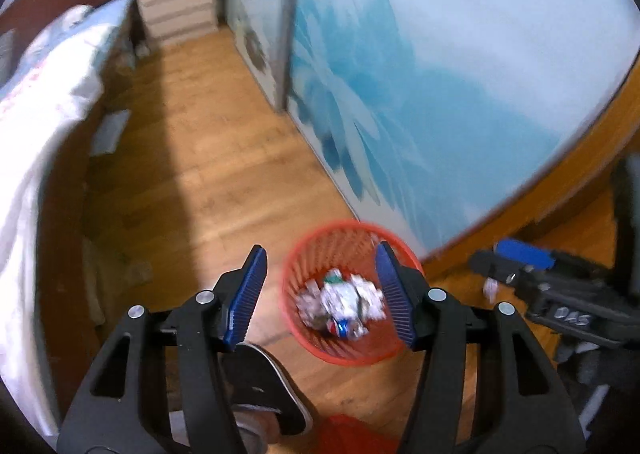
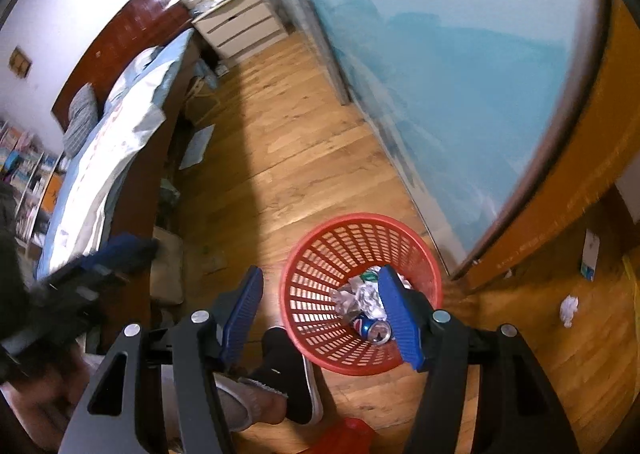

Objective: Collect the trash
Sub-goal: 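Move both open grippers back over the bed, then grasp the white yogurt cup with the right gripper while the left gripper grasps the white tissue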

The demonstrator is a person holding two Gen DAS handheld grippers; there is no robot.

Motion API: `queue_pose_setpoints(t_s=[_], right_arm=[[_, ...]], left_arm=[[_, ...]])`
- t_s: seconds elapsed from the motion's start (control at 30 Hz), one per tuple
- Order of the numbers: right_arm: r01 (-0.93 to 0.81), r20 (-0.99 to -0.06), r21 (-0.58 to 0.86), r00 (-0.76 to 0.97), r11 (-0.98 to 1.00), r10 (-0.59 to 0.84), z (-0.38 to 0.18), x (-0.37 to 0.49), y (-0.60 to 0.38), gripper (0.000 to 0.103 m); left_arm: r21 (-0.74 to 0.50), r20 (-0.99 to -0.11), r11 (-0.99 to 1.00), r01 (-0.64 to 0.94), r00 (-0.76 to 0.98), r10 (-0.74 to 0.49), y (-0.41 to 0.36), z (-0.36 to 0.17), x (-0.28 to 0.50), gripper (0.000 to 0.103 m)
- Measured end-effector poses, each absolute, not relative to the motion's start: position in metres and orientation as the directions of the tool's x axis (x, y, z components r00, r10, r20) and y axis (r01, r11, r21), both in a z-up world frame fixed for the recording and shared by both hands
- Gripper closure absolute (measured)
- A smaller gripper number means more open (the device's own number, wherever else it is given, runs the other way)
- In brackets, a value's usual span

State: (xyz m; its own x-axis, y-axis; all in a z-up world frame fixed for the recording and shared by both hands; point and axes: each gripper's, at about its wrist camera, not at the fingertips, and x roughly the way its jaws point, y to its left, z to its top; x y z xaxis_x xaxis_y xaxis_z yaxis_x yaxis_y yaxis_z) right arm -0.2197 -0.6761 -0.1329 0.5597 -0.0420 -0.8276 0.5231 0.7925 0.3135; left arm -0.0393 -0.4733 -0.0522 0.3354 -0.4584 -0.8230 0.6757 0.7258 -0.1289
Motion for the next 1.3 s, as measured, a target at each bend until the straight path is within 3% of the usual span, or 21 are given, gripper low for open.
queue_pose_setpoints(t_s=[0.13, 0.27, 0.4, 0.6, 0.67, 0.83, 0.93, 1.03, 1.3], right_arm=[[0.45, -0.817, 0.287, 0.576, 0.846, -0.03, -0.108, -0.195, -0.647, 0.041], [0.359, -0.799, 0.263, 0.601, 0.896, -0.006, -0.082, -0.156, -0.605, 0.04], [0.212, -0.779, 0.221, 0.626, 0.952, 0.041, -0.053, -0.098, -0.542, 0.037], [-0.041, -0.758, 0.121, 0.642, 0.992, 0.119, -0.01, 0.011, -0.422, 0.036], [-0.133, -0.751, 0.091, 0.642, 0.987, 0.156, 0.003, 0.05, -0.376, 0.031], [-0.323, -0.761, 0.021, 0.609, 0.946, 0.225, 0.017, 0.139, -0.258, 0.03], [-0.414, -0.79, 0.003, 0.558, 0.91, 0.256, 0.011, 0.188, -0.19, 0.03], [-0.458, -0.821, -0.009, 0.511, 0.889, 0.255, -0.016, 0.234, -0.134, 0.03], [-0.438, -0.875, 0.035, 0.42, 0.898, 0.239, -0.092, 0.326, -0.039, 0.033]], left_arm=[[-0.144, -0.75, 0.801, 0.582, 0.464, -0.472, -0.396, -0.003, -0.009, 0.033], [-0.115, -0.703, 0.885, 0.451, 0.593, -0.394, -0.295, 0.029, 0.024, 0.021], [-0.036, -0.722, 0.948, 0.315, 0.648, -0.243, -0.186, 0.017, 0.056, 0.021], [-0.142, -0.817, 0.99, 0.009, 0.564, -0.122, -0.044, -0.032, 0.102, 0.021], [-0.191, -0.818, 0.982, -0.016, 0.555, -0.15, -0.018, -0.027, 0.118, 0.021], [-0.159, -0.825, 0.986, -0.043, 0.554, -0.109, 0.018, -0.028, 0.138, 0.021], [-0.238, -0.824, 0.969, -0.068, 0.543, -0.164, 0.046, -0.03, 0.144, 0.021], [-0.241, -0.825, 0.966, -0.093, 0.544, -0.153, 0.065, -0.031, 0.147, 0.021], [-0.388, -0.829, 0.899, -0.206, 0.504, -0.242, 0.114, -0.052, 0.152, 0.021]])
